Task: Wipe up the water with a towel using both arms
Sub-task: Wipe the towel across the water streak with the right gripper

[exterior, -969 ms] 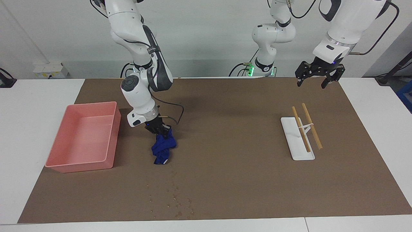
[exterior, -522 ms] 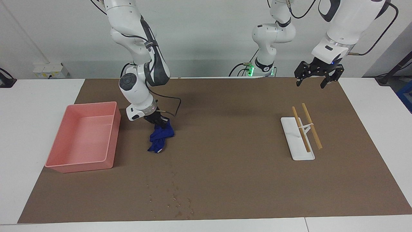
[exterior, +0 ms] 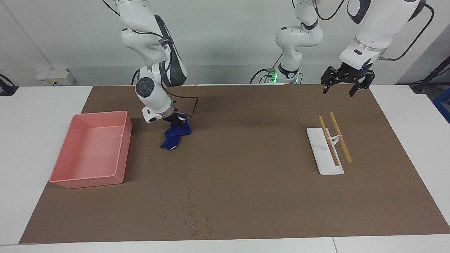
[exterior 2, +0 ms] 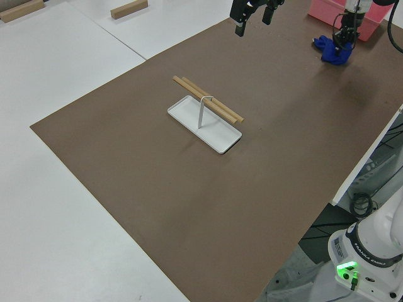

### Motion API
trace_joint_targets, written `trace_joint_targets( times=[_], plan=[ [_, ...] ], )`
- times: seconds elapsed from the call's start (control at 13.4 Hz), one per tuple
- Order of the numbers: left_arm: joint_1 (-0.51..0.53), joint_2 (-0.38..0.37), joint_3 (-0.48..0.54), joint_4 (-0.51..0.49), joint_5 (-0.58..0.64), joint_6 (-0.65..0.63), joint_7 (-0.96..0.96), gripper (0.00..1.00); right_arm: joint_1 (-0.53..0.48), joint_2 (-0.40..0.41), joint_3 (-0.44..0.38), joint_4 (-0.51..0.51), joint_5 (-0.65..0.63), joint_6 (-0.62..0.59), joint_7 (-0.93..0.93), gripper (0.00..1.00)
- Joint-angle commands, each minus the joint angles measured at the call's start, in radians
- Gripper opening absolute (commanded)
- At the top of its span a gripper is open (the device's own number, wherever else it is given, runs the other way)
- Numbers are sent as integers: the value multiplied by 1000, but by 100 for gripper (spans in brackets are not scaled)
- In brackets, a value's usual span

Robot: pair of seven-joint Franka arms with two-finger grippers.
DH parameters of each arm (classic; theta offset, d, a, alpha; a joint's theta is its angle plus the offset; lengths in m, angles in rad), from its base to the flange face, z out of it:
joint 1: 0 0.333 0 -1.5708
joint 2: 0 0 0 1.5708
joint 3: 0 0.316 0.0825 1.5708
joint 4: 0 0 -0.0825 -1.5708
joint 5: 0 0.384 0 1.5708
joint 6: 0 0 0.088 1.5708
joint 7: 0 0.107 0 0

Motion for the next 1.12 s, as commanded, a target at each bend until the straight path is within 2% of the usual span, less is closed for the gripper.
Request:
trace_joint_targets(
  times=[0.0,0.3,0.6,1.04],
  plan=[
    [-10,-4,8,1,22,-13,10,100,46,-24,10,-72,-1,21,33,0],
    [-10,-4,8,1,22,-13,10,100,78,31,12,-55,0,309,32,0],
    [-10,-4,8,1,22,-13,10,100,67,112,12,59,-1,483,16,0],
    [-10,-4,8,1,22,-13,10,100,21,311,10,384,-1,528,-43,0]
  ],
)
